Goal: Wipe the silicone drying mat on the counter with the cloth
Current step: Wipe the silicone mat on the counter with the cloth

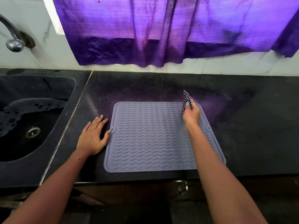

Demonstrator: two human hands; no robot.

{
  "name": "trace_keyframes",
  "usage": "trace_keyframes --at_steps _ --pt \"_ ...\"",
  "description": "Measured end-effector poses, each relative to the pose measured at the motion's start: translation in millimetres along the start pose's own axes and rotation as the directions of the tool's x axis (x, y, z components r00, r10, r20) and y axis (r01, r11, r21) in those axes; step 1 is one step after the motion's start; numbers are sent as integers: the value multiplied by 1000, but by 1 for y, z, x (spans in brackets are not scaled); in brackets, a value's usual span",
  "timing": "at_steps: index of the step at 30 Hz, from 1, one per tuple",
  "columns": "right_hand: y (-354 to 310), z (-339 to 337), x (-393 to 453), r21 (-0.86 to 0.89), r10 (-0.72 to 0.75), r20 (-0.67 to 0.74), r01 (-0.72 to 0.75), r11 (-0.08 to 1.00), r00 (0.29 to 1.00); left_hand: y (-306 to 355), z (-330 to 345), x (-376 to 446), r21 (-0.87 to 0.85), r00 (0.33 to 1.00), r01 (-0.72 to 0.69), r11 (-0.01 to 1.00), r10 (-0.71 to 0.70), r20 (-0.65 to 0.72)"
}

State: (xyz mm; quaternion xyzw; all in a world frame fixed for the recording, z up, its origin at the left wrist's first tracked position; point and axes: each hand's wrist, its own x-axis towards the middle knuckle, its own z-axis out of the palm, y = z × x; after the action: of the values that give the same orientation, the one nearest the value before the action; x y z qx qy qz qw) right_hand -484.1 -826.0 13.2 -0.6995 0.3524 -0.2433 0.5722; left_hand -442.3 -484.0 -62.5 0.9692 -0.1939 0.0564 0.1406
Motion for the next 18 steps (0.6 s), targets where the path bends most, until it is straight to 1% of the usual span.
trace_keyframes --at_steps 1,2,3,4,5,6,7,8,9,12,13,14,15,16,17,18 --pt "1 -5 -2 -144 -108 -1 106 984 994 0 0 0 -3 1000 -2 1000 2 0" --pt "6 -8 -3 -273 -185 46 190 943 982 -1 0 0 -4 1000 -5 1000 5 4" --pt "15 -10 -4 -386 -237 126 268 883 963 -1 0 0 -3 1000 -7 1000 7 8" --pt "25 -9 -4 -496 -237 226 321 807 945 -2 0 1 -1 1000 -7 1000 7 9" --pt "35 -7 -6 -614 -210 320 371 696 924 -1 0 1 -1 1000 -8 1000 8 9" --pt "45 -6 -6 -699 -187 378 412 585 907 -1 0 1 2 1000 -8 1000 8 8" --pt "50 -4 -5 -742 -176 400 431 513 899 -1 1 0 6 1000 -7 1000 7 6" --pt "51 -2 -5 -761 -177 400 434 483 899 0 1 0 11 1000 -5 1000 5 2" --pt "52 -1 -4 -764 -180 401 436 476 898 1 1 0 12 1000 -4 1000 4 -1" --pt "47 -4 1 -743 -135 449 453 492 883 2 1 0 9 1000 -7 1000 7 2" --pt "45 -5 4 -727 -115 457 445 523 882 1 1 0 12 1000 -6 1000 6 3" --pt "43 -5 6 -683 -92 449 408 606 889 1 1 0 17 1000 -5 1000 5 6" --pt "38 -7 8 -582 -53 412 307 753 910 1 1 0 20 1000 -6 1000 5 7" --pt "32 -9 10 -396 0 352 148 906 936 0 0 0 21 1000 -6 1000 6 8" --pt "23 -12 13 -127 73 301 -36 991 951 0 0 0 20 1000 -7 1000 6 10" --pt "15 -16 18 109 133 227 -161 981 965 0 -1 0 22 1000 -9 1000 9 13"
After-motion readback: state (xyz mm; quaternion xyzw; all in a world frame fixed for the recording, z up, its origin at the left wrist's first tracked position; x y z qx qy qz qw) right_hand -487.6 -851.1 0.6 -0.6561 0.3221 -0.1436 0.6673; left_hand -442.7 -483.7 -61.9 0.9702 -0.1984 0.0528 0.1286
